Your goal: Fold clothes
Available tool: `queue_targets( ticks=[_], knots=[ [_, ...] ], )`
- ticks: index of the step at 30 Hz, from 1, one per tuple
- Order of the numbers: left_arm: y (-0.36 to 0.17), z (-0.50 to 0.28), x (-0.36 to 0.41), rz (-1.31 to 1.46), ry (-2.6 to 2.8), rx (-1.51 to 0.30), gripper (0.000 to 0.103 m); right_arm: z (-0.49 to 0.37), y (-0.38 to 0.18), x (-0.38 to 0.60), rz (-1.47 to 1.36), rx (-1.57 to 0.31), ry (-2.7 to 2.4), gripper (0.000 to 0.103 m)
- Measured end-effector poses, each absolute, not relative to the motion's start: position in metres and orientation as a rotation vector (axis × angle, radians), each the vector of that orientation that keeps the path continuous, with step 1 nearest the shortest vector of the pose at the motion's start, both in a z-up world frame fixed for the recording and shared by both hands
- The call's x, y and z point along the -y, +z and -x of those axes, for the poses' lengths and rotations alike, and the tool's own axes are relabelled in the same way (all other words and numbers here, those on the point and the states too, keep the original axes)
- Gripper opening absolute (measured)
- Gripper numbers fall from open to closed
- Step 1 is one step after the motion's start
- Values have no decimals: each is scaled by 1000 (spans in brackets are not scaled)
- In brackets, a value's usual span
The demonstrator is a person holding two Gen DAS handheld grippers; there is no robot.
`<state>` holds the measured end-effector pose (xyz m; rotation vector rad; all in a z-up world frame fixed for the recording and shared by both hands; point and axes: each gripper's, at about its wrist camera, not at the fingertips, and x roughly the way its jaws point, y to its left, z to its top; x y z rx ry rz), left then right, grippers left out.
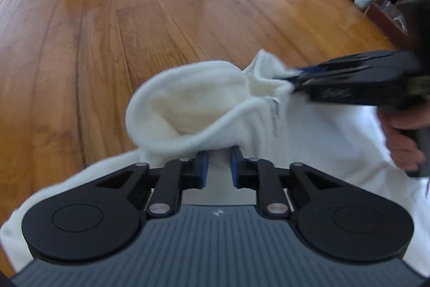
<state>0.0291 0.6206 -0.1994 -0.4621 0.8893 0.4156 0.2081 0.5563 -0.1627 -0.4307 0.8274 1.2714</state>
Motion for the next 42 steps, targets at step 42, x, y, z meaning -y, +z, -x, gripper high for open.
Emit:
queue_targets(
  ticks=[42],
  knots=[
    [-192, -21, -616, 481, 616, -818, 5, -156, -166, -580, 539, -816, 1219, 5]
  ],
)
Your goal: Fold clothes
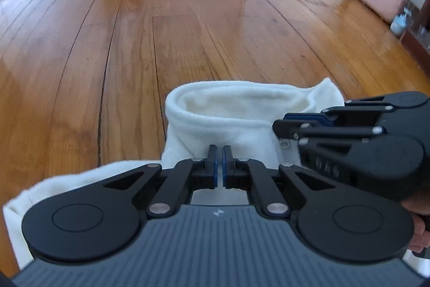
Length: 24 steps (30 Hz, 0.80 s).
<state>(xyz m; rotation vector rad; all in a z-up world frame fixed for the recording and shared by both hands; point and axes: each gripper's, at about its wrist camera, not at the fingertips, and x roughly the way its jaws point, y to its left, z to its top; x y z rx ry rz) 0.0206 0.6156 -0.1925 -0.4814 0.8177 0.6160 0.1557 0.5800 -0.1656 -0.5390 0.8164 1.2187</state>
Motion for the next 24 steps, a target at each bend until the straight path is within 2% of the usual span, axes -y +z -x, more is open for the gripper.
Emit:
queue_targets(
  ticks=[2, 4, 6, 7, 15, 23, 24],
  knots=[
    [-186, -16, -609, 465, 619, -808, 5, -163, -156, -562, 438, -852, 1200, 6],
    [-171, -13, -595, 407, 605, -773, 6, -171, -143, -535, 306, -887, 1182, 17],
    [-156, -12, -578, 376, 561, -742, 8, -181, -128, -495, 172, -902, 1143, 44],
    [-150, -13, -568, 373, 533, -733, 10, -185, -120, -471, 113, -899, 1123, 46],
    [-131, -68, -456, 377, 267, -751, 10, -259, -89, -278, 115, -846, 799, 48],
    [-134, -141, -340, 279, 118, -781, 10, -319, -108, -120, -107, -980, 528, 48],
    [-138, -146, -330, 271, 108, -789, 10, -319, -111, -103, -145, -981, 518, 52]
  ],
)
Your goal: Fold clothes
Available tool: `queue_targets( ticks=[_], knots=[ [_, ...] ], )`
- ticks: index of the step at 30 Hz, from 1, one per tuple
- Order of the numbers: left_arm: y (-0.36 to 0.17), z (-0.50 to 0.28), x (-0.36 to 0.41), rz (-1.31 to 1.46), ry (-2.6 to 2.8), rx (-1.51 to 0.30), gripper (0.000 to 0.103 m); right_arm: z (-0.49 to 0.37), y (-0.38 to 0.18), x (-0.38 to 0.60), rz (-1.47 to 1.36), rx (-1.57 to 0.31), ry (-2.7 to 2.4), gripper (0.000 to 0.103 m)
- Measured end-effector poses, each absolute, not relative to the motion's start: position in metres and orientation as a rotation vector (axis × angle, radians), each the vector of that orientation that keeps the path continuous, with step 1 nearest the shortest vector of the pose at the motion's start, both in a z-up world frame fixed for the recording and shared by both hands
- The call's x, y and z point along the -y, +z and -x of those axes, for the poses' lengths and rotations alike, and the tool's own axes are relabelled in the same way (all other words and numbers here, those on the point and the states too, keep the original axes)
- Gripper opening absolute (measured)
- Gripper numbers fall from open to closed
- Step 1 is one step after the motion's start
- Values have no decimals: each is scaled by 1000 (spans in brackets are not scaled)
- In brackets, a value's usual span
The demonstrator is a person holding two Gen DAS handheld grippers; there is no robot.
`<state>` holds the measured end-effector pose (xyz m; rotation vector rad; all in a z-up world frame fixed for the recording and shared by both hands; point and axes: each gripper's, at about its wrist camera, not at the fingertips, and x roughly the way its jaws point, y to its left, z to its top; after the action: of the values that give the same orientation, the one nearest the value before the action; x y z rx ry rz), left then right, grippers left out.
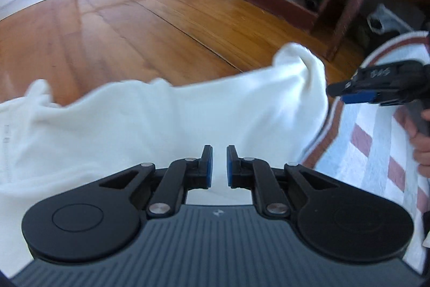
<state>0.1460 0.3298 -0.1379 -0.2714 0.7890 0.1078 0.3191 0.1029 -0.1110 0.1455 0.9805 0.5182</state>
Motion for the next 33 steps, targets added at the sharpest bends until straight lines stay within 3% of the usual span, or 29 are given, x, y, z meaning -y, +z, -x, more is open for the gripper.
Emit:
queue_targets(
  ticks=[5, 9, 17, 19, 23, 28, 31, 33],
  knots=[
    [-159, -164, -295, 233, -33, -848, 11, -336, -140, -55, -362, -1059, 454, 57],
    [-179, -173, -276, 143, -50, -917, 22, -350, -159, -59, -466, -1096, 435, 57],
    [-188, -170, -298, 257, -61, -917, 4, -386, -173, -101, -268, -1019, 341, 60],
    [-191, -170, -300, 275, -68, -908, 3, -383, -170, -115, -204, -986, 432, 3],
    [-193, -171, -301, 310, -92, -882, 3, -362, -129, -107, -235, -750, 444, 5],
    [-192, -178, -301, 316, -93, -909, 7, -365, -128, -97, -143, -782, 385, 5],
    [-186, -171, -305, 294, -74, -914, 13, -356, -129, -105, -135, -784, 382, 5],
    [-177, -161, -312, 301, -59, -896, 27, -353, -126, -110, -166, -777, 373, 5]
  ],
)
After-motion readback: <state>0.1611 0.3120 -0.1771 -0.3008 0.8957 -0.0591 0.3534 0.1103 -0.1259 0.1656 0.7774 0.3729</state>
